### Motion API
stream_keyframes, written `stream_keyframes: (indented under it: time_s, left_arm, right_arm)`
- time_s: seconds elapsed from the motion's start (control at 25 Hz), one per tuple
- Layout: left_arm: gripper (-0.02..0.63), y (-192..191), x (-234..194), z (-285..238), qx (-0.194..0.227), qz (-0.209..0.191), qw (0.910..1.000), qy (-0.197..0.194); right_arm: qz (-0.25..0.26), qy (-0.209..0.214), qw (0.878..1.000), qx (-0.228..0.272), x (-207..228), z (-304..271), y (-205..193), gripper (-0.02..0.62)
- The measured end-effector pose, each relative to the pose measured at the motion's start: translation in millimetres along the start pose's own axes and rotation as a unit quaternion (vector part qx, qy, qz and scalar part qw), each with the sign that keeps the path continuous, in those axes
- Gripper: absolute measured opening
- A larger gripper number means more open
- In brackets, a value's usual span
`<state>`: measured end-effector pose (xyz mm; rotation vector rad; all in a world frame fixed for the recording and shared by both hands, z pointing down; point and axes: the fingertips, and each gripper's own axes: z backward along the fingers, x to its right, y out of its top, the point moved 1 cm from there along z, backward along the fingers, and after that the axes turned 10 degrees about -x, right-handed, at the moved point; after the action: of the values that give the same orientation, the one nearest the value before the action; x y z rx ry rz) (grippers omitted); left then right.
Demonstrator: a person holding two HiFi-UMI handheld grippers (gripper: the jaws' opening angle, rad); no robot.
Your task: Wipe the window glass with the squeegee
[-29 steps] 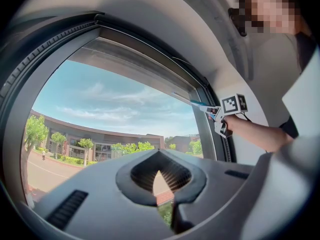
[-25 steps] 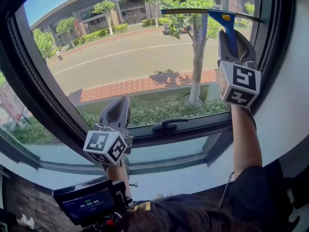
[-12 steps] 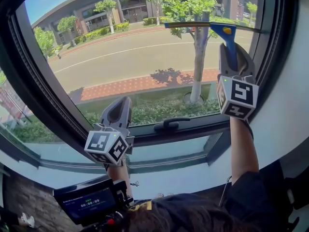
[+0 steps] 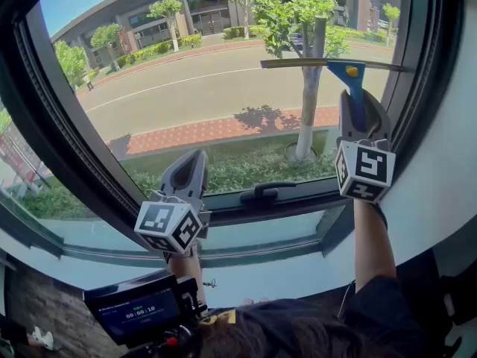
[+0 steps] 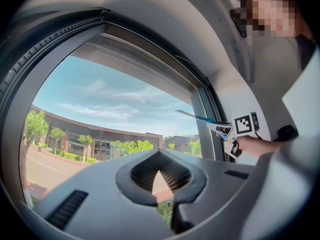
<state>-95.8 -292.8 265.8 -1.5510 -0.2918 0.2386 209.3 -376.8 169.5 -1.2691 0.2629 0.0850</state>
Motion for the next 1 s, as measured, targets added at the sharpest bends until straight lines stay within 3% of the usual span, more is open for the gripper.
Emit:
stream_keyframes:
  time_s: [1.0]
  left_arm:
    - [0.002,-13.6,7.8,-4.6,-0.016,0.000,0.9998,-0.009]
  right_arm:
    - [-0.002,0.011,0.999,-0.049,-16.5,28.4,-64.4,0.143]
